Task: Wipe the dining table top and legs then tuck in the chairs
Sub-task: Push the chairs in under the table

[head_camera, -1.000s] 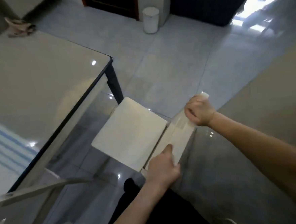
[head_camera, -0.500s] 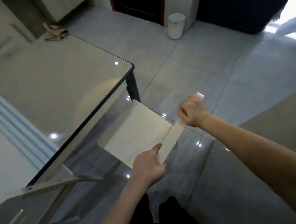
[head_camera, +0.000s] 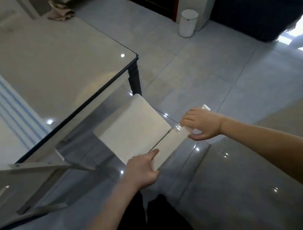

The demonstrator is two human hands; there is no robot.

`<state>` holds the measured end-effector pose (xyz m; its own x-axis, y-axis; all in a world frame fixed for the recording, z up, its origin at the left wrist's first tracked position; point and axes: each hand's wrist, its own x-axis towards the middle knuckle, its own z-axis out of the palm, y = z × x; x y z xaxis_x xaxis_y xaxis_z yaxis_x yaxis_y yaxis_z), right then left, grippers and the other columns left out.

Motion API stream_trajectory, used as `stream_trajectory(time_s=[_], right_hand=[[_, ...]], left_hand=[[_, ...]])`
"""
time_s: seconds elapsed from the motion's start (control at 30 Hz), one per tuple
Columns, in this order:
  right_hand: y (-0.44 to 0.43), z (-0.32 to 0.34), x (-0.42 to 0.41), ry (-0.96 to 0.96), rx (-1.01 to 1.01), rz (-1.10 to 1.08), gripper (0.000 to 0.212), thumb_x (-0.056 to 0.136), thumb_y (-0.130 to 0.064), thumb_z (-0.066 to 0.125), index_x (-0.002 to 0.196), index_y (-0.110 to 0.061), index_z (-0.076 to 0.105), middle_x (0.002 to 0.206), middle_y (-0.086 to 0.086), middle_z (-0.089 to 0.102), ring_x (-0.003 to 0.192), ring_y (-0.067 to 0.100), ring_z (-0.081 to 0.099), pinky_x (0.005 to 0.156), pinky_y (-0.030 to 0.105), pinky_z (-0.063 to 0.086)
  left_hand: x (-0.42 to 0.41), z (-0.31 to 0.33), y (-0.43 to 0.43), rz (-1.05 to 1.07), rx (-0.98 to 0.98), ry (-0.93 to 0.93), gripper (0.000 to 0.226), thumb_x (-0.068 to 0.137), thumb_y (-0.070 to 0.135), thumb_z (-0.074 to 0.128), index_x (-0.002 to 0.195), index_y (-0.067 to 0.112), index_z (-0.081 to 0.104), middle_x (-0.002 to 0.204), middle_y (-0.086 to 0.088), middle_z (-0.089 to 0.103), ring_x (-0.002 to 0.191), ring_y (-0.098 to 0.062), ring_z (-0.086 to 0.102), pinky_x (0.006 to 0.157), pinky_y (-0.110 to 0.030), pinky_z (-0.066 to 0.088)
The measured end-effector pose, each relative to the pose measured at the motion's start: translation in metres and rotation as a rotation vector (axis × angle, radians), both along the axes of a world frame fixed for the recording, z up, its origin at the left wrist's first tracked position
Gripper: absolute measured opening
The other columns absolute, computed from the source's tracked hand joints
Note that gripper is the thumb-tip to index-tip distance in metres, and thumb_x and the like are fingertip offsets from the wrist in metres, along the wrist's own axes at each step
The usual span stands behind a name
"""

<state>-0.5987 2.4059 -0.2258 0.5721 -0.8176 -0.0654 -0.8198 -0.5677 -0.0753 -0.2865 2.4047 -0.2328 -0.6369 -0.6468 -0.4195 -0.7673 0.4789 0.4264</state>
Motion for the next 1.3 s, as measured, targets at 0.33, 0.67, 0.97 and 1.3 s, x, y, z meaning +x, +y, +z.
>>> stream_trajectory(time_s=[0.33, 0.67, 0.97, 1.3], right_hand=[[-0.038, 0.009, 0.045, 0.249, -0.085, -0.140, 0.062, 0.055, -0.072, 0.073, 0.079, -0.017, 0.059, 0.074, 0.001, 0.062, 0.063, 0.023, 0.061, 0.058, 0.031, 0.048], [-0.099, 0.039, 0.067, 0.337, -0.017, -0.250, 0.067, 0.081, -0.065, 0.053, 0.122, -0.013, 0.046, 0.126, 0.009, 0.054, 0.112, 0.031, 0.052, 0.100, 0.051, 0.036], [-0.107, 0.004, 0.055, 0.279, -0.087, -0.189, 0.067, 0.053, -0.058, 0.082, 0.090, -0.007, 0.060, 0.083, 0.011, 0.064, 0.073, 0.031, 0.063, 0.075, 0.048, 0.052], [-0.140, 0.023, 0.081, 0.171, -0.068, -0.270, 0.057, 0.080, -0.056, 0.060, 0.116, -0.012, 0.052, 0.117, 0.007, 0.058, 0.108, 0.028, 0.054, 0.095, 0.045, 0.036]], left_hand=[[0.026, 0.019, -0.034, 0.079, -0.084, 0.075, 0.065, 0.069, 0.046, 0.053, 0.134, 0.044, 0.045, 0.125, 0.009, 0.064, 0.115, -0.018, 0.059, 0.092, -0.029, 0.049], [0.035, 0.042, -0.091, 0.161, -0.177, 0.115, 0.051, 0.064, 0.043, 0.052, 0.110, 0.028, 0.066, 0.097, -0.003, 0.072, 0.095, -0.024, 0.064, 0.075, -0.030, 0.048], [0.017, 0.007, -0.079, 0.193, -0.194, 0.043, 0.056, 0.074, 0.046, 0.052, 0.129, 0.034, 0.054, 0.111, 0.000, 0.070, 0.104, -0.025, 0.063, 0.086, -0.032, 0.051], [0.045, 0.027, -0.131, 0.152, -0.271, 0.049, 0.056, 0.068, 0.048, 0.058, 0.120, 0.032, 0.064, 0.092, 0.001, 0.074, 0.085, -0.020, 0.068, 0.074, -0.029, 0.052]])
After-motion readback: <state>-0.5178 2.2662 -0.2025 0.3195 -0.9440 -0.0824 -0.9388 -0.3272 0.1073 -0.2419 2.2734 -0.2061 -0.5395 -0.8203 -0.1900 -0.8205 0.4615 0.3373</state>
